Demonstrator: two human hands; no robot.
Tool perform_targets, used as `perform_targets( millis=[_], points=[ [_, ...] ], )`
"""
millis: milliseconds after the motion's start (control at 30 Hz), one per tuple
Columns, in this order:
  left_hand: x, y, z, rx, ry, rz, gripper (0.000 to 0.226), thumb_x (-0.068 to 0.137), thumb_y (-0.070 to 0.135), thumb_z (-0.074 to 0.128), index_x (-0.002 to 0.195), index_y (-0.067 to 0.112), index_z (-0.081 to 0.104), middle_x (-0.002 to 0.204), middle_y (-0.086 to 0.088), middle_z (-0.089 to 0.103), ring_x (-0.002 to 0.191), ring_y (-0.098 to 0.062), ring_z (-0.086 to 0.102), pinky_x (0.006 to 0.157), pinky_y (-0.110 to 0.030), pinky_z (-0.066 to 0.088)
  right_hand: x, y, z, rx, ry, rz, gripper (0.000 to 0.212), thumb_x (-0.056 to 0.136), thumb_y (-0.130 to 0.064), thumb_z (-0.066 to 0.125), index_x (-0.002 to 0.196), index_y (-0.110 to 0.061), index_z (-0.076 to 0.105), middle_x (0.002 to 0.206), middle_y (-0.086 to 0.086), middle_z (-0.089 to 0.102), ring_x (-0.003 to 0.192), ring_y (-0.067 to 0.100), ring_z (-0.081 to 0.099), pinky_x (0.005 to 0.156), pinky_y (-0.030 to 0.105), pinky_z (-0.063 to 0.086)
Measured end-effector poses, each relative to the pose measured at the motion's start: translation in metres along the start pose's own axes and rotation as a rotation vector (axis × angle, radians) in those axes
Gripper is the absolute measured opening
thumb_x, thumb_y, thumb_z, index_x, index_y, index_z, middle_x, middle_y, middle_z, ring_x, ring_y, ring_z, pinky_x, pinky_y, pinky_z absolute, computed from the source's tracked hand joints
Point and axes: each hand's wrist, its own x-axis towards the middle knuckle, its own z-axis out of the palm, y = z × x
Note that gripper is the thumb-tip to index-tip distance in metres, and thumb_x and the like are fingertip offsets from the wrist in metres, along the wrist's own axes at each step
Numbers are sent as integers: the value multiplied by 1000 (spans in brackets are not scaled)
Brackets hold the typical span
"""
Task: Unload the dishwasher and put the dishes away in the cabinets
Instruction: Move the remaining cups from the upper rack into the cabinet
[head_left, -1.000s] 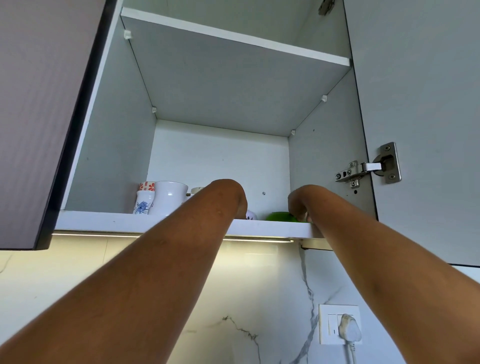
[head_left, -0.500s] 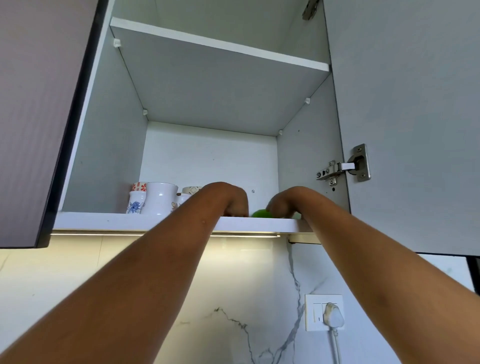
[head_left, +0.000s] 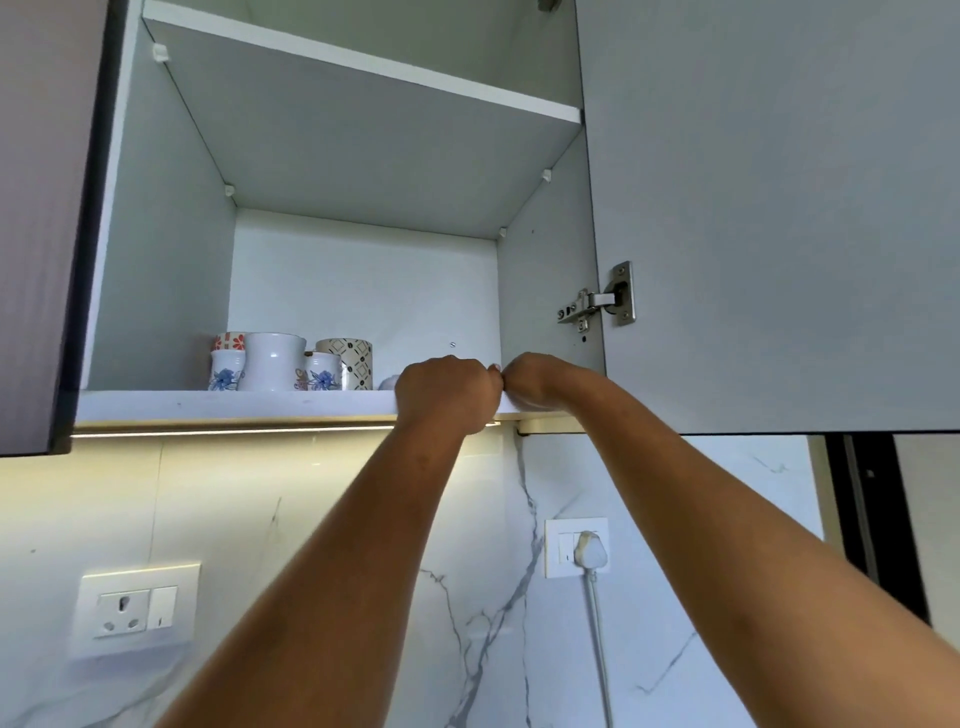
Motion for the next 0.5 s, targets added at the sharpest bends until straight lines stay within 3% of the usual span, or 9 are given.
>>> perform_targets(
  millis=[100, 167, 267, 400, 500],
  points=[
    [-6, 5, 4, 37, 86, -25, 52, 102, 32, 18, 106, 10, 65, 104, -13, 67, 98, -35, 61, 83, -37, 45, -4, 6, 3, 52, 56, 16, 38, 99, -27, 32, 84, -5, 60, 101, 15, 63, 93, 28, 55, 79, 32, 40],
    [-14, 7, 5, 58, 152, -16, 50, 101, 32, 22, 99, 11, 68, 97, -14, 68, 93, -36, 64, 84, -43, 48, -11, 8, 7, 86, 105, 0, 38, 98, -29, 35, 71, -9, 53, 89, 13, 59, 87, 28, 54, 73, 30, 37],
    [-37, 16, 8, 51, 270, 41, 53, 94, 31, 22, 85, 10, 70, 83, -13, 70, 79, -33, 66, 77, -39, 48, -33, 6, 9, 35, 140, -33, 41, 100, -32, 32, 104, -5, 63, 115, 19, 61, 107, 32, 56, 83, 31, 40],
    [-77, 47, 28, -202, 358, 49, 50, 90, 29, 24, 116, 10, 62, 123, -9, 62, 119, -31, 54, 101, -48, 37, -89, 22, 13, 27, 282, -106, 32, 92, -20, 42, 118, -15, 60, 122, 9, 62, 112, 28, 56, 91, 33, 47],
    [-122, 100, 38, -425, 424, 43, 45, 87, 19, 31, 119, 5, 60, 127, -13, 58, 121, -33, 52, 98, -46, 43, -154, 47, 35, 135, 382, -127, 44, 85, -13, 43, 126, -23, 58, 125, 3, 62, 114, 26, 57, 94, 35, 48]
  ],
)
